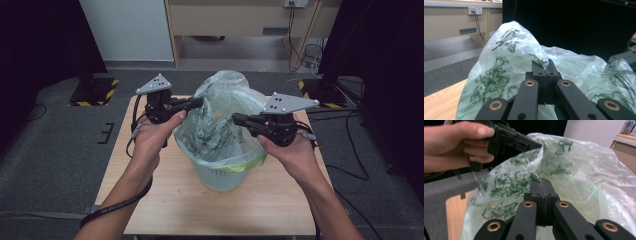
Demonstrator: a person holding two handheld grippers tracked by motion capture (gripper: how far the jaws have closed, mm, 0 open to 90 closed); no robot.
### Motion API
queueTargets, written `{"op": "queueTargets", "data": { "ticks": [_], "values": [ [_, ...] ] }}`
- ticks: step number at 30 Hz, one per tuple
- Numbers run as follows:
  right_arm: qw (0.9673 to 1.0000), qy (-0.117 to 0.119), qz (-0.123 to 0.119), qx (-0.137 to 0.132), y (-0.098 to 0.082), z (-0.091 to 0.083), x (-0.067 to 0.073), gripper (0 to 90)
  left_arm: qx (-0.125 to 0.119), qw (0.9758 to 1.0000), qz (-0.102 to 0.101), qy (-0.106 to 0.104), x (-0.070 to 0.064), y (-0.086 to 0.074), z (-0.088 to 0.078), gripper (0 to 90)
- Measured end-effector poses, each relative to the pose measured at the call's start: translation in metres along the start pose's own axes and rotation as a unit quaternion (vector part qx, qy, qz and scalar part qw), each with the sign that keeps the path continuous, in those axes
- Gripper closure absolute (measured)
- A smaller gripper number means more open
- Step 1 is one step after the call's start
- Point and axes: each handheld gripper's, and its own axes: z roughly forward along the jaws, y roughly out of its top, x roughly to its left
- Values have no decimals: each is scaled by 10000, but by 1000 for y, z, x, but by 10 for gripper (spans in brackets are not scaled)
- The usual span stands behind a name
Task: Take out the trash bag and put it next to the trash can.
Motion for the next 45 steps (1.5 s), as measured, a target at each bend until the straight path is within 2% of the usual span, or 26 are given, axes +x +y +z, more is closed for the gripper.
{"op": "queueTargets", "data": {
  "ticks": [5, 8, 11, 14, 15, 20, 24, 26, 31, 39, 43, 45],
  "values": [
    [10000, -52, 30, -9, 7, 7, -1, 900, -110, 9999, 58, -118, -4, 4, 0, 898],
    [9999, -115, 57, 106, 8, 15, -2, 900, -224, 9993, 82, -278, -4, 6, 1, 897],
    [9994, -195, 14, 299, 6, 24, -4, 900, -111, 9984, 271, -485, -8, 5, 4, 897],
    [9991, -200, 29, 362, 6, 31, -7, 900, 20, 9962, 460, -745, -13, 3, 8, 893],
    [9991, -200, 50, 366, 6, 32, -8, 900, 51, 9957, 530, -762, -15, 2, 8, 892],
    [9989, -242, 141, 380, 7, 38, -13, 900, 128, 9936, 627, -929, -18, -2, 12, 865],
    [9989, -229, 152, 381, 8, 40, -14, 900, 115, 9941, 577, -913, -19, -6, 15, 759],
    [9989, -217, 158, 384, 8, 41, -14, 900, 244, 9942, 525, -903, -19, -8, 19, 599],
    [9990, -166, 150, 396, 9, 43, -14, 900, 426, 9925, 733, -878, -23, -11, 24, 494],
    [9995, -38, 90, 295, 18, 44, -8, 900, 589, 9901, 1055, -709, -25, -15, 29, 510],
    [9997, 51, 50, 251, 23, 44, -2, 900, 555, 9897, 1155, -634, -24, -16, 30, 573],
    [9996, 86, 34, 257, 24, 45, 1, 900, 543, 9891, 1227, -611, -24, -17, 30, 635]
  ]
}}
